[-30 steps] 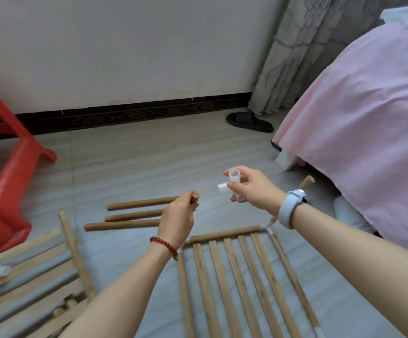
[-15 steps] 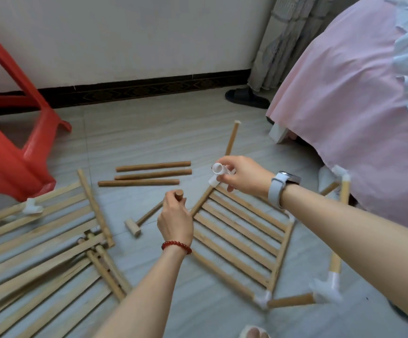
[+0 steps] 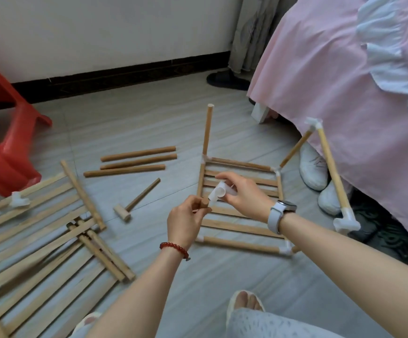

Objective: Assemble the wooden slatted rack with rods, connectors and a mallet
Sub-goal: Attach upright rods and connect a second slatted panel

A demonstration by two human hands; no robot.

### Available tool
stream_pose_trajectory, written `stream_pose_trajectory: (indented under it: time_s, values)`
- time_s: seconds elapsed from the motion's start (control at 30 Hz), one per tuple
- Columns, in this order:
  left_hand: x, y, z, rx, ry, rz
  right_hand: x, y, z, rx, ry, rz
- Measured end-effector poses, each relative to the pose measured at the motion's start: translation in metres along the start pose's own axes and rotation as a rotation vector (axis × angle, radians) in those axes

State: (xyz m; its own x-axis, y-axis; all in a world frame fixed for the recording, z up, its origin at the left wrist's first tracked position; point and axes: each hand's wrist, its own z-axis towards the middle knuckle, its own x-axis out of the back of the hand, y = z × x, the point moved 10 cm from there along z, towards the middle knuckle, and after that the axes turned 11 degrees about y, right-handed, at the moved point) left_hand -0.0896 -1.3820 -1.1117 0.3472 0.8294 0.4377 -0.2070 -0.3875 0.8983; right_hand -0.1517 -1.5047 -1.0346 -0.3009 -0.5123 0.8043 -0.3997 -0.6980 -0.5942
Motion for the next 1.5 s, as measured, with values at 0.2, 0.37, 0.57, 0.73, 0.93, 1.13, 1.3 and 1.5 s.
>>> stream_pose_trajectory:
  time_s: [0.2,0.37,0.57,0.73,0.93,1.13,1.3,1.5]
  values:
    - [-0.01,0.014,0.03,-0.138,-0.503,0.404,0.0,-0.021,0.009,0.138,-0.033,-0.158]
    - [0.009,0.016,0.044,-0.03,-0.656,0.374,-0.002,-0.026,0.015,0.165,-0.036,-0.112]
    - [0.019,0.048,0.039,-0.022,-0.551,0.08,-0.011,-0.019,0.013,-0.081,-0.019,0.308]
    - [0.019,0.062,0.035,-0.075,-0.47,0.073,-0.014,-0.006,0.005,-0.171,-0.021,0.363]
    - [0.016,0.068,0.035,-0.069,-0.385,-0.009,-0.01,0.001,0.005,-0.297,0.009,0.623]
    - [0.03,0.066,0.039,-0.188,-0.237,0.139,-0.018,-0.005,0.0,-0.406,-0.02,0.882]
    - [0.037,0.081,0.043,-0.307,-0.125,0.297,-0.016,-0.021,-0.002,-0.061,-0.027,0.293]
    - [0.036,0.081,0.041,-0.239,-0.202,0.115,-0.01,-0.013,-0.005,-0.088,0.063,0.279]
